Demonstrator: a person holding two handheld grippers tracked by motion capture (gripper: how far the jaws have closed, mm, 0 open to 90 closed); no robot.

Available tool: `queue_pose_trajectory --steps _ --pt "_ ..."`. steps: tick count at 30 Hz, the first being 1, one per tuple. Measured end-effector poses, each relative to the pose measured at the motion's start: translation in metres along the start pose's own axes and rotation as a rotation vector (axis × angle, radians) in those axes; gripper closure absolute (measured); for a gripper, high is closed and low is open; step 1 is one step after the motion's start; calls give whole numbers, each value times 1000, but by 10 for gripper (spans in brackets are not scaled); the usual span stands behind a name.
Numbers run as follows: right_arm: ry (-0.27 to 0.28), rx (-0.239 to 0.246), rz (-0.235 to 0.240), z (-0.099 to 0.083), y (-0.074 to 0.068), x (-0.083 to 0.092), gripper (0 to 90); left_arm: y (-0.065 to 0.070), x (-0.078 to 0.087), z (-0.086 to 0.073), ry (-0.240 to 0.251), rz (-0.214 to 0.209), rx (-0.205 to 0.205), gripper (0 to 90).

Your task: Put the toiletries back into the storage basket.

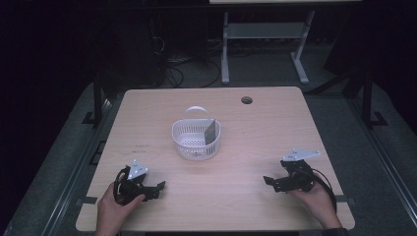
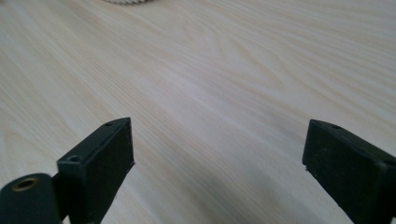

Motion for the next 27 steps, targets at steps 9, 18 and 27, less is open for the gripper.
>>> queue_pose_trajectory --steps 9,18,27 --pt "-59 -12 -41 -25 -1 -1 21 0 0 0 0 0 1 128" --pt "-77 -25 -83 -40 0 2 21 0 0 0 -1 0 1 129" --pt "-74 -21 -123 -50 -1 2 10 0 0 0 -1 0 1 128"
Point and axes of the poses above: each handheld gripper's, and its own axes: x roughly backward along the jaws, z roughly out of its top, y roughly to its right, the point moved 2 cm from there along -x, roughly forward along the jaws, and after that the axes turned 15 degrees about x, right-handed, at the moved point
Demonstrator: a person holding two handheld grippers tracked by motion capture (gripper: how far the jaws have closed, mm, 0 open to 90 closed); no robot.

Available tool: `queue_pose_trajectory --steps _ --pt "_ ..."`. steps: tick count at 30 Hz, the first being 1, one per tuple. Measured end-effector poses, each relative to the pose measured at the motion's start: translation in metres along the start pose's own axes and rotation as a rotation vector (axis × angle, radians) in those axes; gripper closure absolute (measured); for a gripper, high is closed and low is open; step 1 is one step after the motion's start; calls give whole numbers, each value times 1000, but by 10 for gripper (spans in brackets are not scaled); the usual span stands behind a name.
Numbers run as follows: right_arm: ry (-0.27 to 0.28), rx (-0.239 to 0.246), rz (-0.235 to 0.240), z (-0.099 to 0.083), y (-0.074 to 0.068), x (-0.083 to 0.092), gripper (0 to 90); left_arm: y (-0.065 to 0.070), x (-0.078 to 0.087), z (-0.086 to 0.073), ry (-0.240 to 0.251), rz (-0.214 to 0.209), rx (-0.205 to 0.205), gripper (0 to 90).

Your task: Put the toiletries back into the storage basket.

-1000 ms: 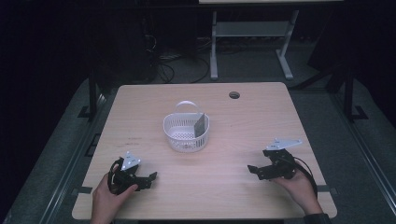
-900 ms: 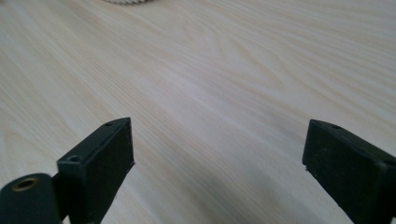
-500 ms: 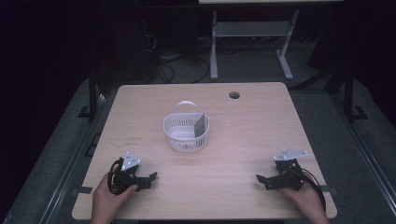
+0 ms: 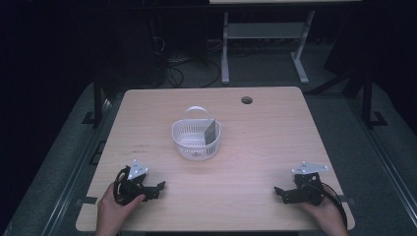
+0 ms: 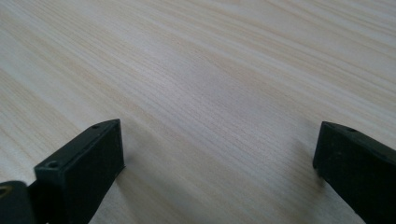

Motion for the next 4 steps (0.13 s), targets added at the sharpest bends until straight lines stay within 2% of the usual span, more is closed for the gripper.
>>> queue_pose_trajectory --steps 4 --pt "12 -6 -7 -2 -1 0 7 0 0 0 0 -1 -1 128"
Point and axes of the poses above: each handheld gripper's, and its own axes: x roughly backward along the jaws, z roughly out of its top, y roughly to its right, the point moved 2 cm from there along -x, roughly forward along the jaws, and after that the axes turned 15 degrees about x, right-handed, at the moved point
